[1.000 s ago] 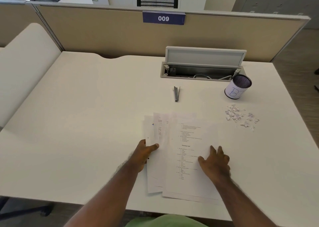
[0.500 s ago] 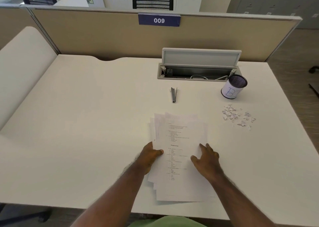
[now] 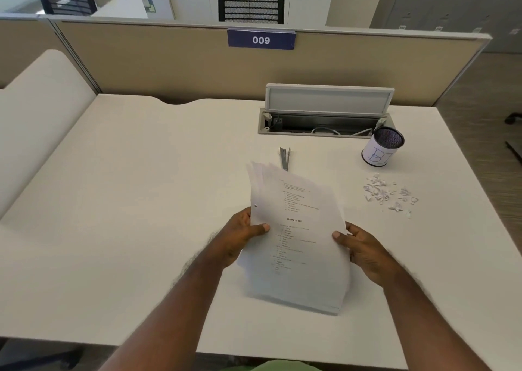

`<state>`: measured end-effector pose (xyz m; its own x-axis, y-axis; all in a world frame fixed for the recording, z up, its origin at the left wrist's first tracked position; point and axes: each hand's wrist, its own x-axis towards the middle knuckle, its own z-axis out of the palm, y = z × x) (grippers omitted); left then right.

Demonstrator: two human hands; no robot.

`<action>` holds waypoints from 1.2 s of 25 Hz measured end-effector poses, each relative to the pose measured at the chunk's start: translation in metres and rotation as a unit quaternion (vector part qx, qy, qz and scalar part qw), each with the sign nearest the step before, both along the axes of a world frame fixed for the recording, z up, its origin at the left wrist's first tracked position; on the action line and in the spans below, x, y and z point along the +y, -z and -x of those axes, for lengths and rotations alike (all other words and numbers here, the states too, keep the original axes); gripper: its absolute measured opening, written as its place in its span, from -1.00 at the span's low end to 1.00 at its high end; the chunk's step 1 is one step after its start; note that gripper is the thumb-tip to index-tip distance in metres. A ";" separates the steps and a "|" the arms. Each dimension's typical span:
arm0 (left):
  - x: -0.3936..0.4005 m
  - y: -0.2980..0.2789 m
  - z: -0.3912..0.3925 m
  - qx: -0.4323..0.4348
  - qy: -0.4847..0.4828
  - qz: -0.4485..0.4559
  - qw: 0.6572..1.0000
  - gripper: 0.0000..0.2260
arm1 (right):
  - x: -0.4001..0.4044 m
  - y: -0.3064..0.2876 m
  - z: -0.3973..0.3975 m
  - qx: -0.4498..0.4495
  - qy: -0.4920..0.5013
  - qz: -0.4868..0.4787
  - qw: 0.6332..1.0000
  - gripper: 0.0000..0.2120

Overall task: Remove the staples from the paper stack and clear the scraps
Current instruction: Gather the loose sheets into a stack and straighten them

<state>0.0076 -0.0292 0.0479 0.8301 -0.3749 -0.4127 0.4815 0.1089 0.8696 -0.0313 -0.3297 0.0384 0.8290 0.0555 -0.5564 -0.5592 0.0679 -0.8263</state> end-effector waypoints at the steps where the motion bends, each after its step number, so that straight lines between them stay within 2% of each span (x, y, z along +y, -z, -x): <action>1: 0.002 -0.006 -0.003 -0.010 -0.001 -0.002 1.000 -0.58 | -0.001 -0.002 -0.003 -0.012 0.011 -0.017 1.000 -0.13; 3: 0.006 -0.016 -0.009 -0.032 0.008 -0.006 0.999 -0.59 | 0.001 -0.010 -0.009 -0.037 0.032 -0.037 0.998 -0.22; 6: 0.010 -0.029 -0.016 -0.063 0.012 -0.022 0.998 -0.57 | 0.008 -0.028 -0.018 -0.092 0.049 -0.006 0.995 -0.67; 7: 0.011 -0.032 -0.018 -0.072 0.010 -0.027 0.997 -0.55 | 0.011 -0.031 -0.021 -0.115 0.055 0.019 0.992 -0.72; 11: 0.012 -0.038 -0.022 -0.091 -0.001 -0.021 0.996 -0.48 | 0.028 -0.040 -0.028 -0.210 0.046 0.115 0.970 -0.71; 15: 0.009 -0.035 -0.018 -0.105 -0.030 -0.013 0.994 -0.67 | 0.043 -0.033 -0.027 -0.243 0.058 0.189 0.950 -0.70; 20: 0.010 -0.039 -0.018 -0.123 -0.100 -0.028 0.987 -0.76 | 0.042 -0.044 -0.028 -0.214 0.067 0.080 0.971 -0.74; 22: 0.011 -0.045 -0.021 -0.138 -0.111 -0.011 0.984 -0.80 | 0.037 -0.052 -0.032 -0.215 0.069 0.051 0.973 -0.84; 23: 0.012 -0.049 -0.023 -0.146 -0.113 -0.005 0.983 -0.79 | 0.034 -0.056 -0.035 -0.226 0.068 0.037 0.971 -0.82; 25: 0.012 -0.055 -0.027 -0.169 -0.108 -0.007 0.980 -0.78 | 0.031 -0.062 -0.042 -0.243 0.065 0.040 0.967 -0.60; 28: 0.015 -0.061 -0.031 -0.184 -0.110 -0.037 0.976 -0.80 | 0.033 -0.067 -0.052 -0.260 0.068 0.061 0.961 -0.89; 30: 0.016 -0.062 -0.033 -0.190 -0.105 -0.067 0.974 -0.78 | 0.035 -0.065 -0.055 -0.260 0.063 0.077 0.961 -0.85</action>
